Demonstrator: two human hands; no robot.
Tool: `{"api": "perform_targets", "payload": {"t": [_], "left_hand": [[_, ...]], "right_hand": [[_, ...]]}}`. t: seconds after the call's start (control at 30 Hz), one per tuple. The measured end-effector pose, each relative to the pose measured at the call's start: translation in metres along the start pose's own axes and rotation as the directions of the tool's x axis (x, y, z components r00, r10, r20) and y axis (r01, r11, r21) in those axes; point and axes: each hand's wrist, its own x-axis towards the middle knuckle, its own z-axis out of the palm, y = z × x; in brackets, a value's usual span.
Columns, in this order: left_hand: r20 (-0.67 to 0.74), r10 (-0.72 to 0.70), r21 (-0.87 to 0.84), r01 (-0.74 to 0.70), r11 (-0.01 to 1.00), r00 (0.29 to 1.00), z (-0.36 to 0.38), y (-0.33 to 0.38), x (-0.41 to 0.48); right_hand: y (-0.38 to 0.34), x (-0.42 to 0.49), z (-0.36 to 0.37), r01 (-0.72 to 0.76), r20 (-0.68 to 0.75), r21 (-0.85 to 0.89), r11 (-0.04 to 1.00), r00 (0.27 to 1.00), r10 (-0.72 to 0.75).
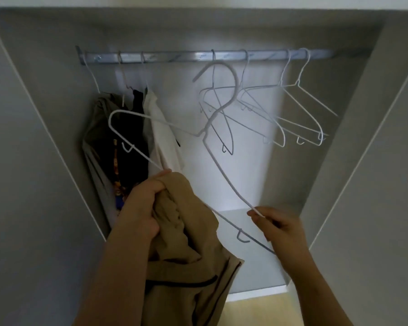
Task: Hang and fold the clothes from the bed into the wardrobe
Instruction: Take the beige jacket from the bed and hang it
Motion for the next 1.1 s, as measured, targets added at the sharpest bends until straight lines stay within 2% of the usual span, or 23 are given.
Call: {"api": "perform_targets", "payload": {"t": [0.07,0.17,0.33,0.43,0.5,0.67,0.73,0.8,0.83,0.93,0.97,1.03,1.1], "left_hand": [[-0.002,-0.007,-0.053,0.007,0.999,1.0,0.001,-0.002,-0.007],[0.008,0.065,-0.086,-0.064,0.994,0.998,0.004,-0.009,-0.018],[0.165,0.162,-0.109,-0.145,0.983,0.973,0.021,-0.033,-0.046],[0.205,0.183,-0.001,-0.186,0.982,0.962,0.034,-0.052,-0.066],[0.243,0.191,0.094,-0.219,0.971,0.951,0.043,-0.065,-0.082],[0.308,0.168,0.335,-0.272,0.902,0.936,0.072,-0.094,-0.121],[0.311,0.166,0.405,-0.288,0.868,0.936,0.08,-0.104,-0.132],[0.307,0.179,0.463,-0.311,0.83,0.935,0.087,-0.111,-0.138],[0.293,0.178,0.477,-0.305,0.824,0.939,0.089,-0.113,-0.14],[0.197,0.113,0.474,-0.195,0.859,0.974,0.094,-0.112,-0.138],[0.175,0.093,0.51,-0.171,0.843,0.98,0.094,-0.109,-0.133],[0.172,0.092,0.612,-0.18,0.77,0.981,0.097,-0.104,-0.125],[0.213,0.149,0.748,-0.259,0.612,0.966,0.102,-0.099,-0.118]], "right_hand": [[-0.005,-0.01,-0.013,0.046,0.039,-0.086,0.995,0.998,-0.043],[-0.011,-0.02,-0.036,0.083,0.124,-0.199,0.976,0.991,-0.058],[-0.007,-0.045,-0.081,0.072,0.171,-0.347,0.935,0.985,-0.012],[0.004,-0.061,-0.101,-0.008,0.189,-0.528,0.849,0.974,0.126],[0.006,-0.073,-0.106,-0.067,0.189,-0.581,0.811,0.958,0.215],[-0.016,-0.1,-0.093,-0.095,0.283,-0.332,0.939,0.939,0.195],[-0.026,-0.109,-0.093,-0.122,0.273,-0.165,0.979,0.948,0.164],[-0.032,-0.116,-0.101,-0.142,0.093,0.003,0.99,0.986,0.141],[-0.033,-0.12,-0.108,-0.115,0.001,0.031,0.993,0.993,0.115],[-0.03,-0.132,-0.133,-0.044,-0.134,-0.002,0.999,0.99,0.043],[-0.028,-0.134,-0.141,-0.045,-0.171,-0.004,0.999,0.984,0.043],[-0.022,-0.139,-0.159,-0.068,-0.244,0.011,0.998,0.967,0.069],[-0.018,-0.142,-0.174,-0.1,-0.298,0.033,0.994,0.949,0.105]]}}
